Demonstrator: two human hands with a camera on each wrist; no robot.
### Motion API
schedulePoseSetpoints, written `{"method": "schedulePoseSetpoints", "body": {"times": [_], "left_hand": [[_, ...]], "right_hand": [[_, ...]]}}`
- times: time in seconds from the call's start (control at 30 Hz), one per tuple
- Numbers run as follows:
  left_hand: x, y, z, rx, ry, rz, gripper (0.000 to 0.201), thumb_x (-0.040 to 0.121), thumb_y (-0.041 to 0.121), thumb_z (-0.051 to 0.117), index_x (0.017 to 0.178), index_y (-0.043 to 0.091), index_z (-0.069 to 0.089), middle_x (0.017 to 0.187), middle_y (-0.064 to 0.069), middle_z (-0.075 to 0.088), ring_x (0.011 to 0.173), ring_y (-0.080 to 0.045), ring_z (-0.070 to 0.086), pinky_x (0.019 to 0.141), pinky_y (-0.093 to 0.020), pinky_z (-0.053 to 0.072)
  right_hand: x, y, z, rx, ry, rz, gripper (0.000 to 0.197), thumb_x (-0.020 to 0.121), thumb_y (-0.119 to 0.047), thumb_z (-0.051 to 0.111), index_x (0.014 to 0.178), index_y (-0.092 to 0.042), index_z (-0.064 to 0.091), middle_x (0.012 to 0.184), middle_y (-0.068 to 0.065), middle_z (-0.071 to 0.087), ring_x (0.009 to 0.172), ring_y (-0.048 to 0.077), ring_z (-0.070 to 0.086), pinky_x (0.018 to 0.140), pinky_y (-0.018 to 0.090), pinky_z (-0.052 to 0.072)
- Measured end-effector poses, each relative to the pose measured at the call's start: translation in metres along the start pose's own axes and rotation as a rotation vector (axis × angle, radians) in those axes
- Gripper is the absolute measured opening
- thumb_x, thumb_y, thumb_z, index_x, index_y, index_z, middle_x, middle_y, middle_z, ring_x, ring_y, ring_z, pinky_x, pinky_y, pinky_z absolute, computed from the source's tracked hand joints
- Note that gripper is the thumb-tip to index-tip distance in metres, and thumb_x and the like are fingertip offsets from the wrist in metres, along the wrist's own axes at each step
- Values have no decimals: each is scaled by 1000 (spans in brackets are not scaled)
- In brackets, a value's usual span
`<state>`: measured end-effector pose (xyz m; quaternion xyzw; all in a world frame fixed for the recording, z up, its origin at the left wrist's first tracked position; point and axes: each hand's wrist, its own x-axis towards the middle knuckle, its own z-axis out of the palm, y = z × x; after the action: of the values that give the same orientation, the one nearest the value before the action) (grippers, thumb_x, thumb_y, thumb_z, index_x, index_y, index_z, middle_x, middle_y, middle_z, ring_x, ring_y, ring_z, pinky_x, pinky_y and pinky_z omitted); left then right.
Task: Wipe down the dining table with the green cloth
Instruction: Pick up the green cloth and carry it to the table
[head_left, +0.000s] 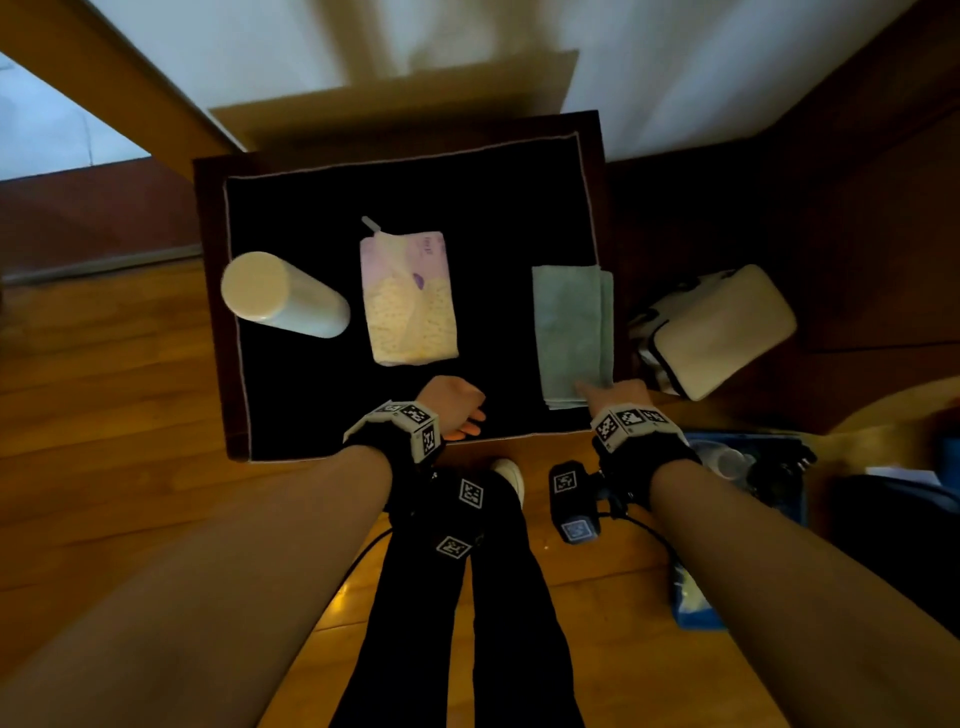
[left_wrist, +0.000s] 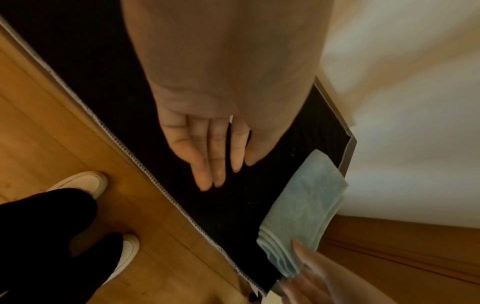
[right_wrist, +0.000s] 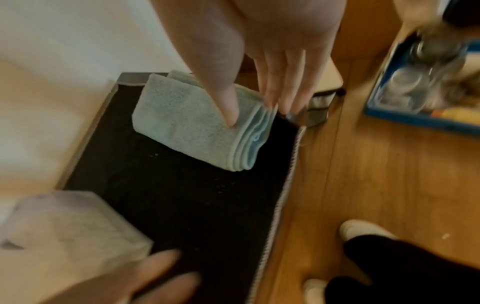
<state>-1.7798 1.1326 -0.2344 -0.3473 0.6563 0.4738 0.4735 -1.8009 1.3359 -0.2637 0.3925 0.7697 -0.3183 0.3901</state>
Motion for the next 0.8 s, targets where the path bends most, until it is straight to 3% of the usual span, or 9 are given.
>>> {"method": "schedulePoseSetpoints", "body": {"times": [0.1,0.23,0.3,0.37,0.43,0.57,0.67,0.73,0.8], "left_hand": [[4,0,12,5,-25,-38,26,98,19,42,115,4,56,101,-14,65,58,-14,52,54,-22,41],[0,4,24,-75,-25,-70,27,98,25,44,117,9,53,80,-4,60,58,-16,51,57,-25,41],[-7,15,29,-120,-43,-73,28,98,30,41,117,11,49,89,-5,58,68,-17,54,69,-29,46],[-15,26,31,-167,-51,-9,45,97,40,41,132,12,42,115,-9,55,98,-22,58,91,-35,45],[-29,38,30,-279,-80,63,59,94,48,41,140,13,35,135,-10,49,120,-26,51,103,-39,41],[-60,54,22,-586,-146,200,49,92,45,47,123,7,54,119,-13,61,101,-26,61,87,-38,52],[-93,55,11,-663,-134,273,34,90,47,50,105,18,61,107,-6,68,95,-20,64,80,-35,54],[-116,52,5,-626,-130,316,35,90,48,48,112,23,59,105,-1,67,94,-17,64,75,-32,53],[-140,44,-4,-636,-105,364,40,91,41,51,127,23,49,115,-3,62,101,-22,61,77,-35,53]], "right_hand": [[4,-2,1,23,-65,-101,42,79,-36,65,101,0,58,88,12,61,85,29,58,70,32,48],[-3,-10,4,16,-12,-227,21,83,-25,58,82,-4,55,84,11,51,84,26,54,75,34,41],[-11,-13,5,140,30,-296,14,80,-17,59,76,-9,49,87,13,49,82,23,48,74,34,39],[-26,-19,1,278,-17,-335,12,79,-10,59,90,-9,53,95,14,55,90,24,53,84,40,47],[-43,-28,-9,439,-144,-340,40,81,0,55,120,-3,48,109,13,56,101,25,55,86,38,48],[-85,-43,-32,507,-419,-467,36,80,10,46,111,-6,53,103,14,58,93,28,57,78,37,48],[-129,-54,-47,373,-568,-536,37,82,11,40,115,-2,50,94,8,58,85,20,57,75,31,48],[-150,-63,-52,283,-633,-549,48,76,2,49,123,4,47,97,8,59,87,20,57,80,34,49],[-174,-71,-56,236,-666,-541,48,81,-4,53,128,4,45,103,11,59,93,23,57,86,36,47]]}}
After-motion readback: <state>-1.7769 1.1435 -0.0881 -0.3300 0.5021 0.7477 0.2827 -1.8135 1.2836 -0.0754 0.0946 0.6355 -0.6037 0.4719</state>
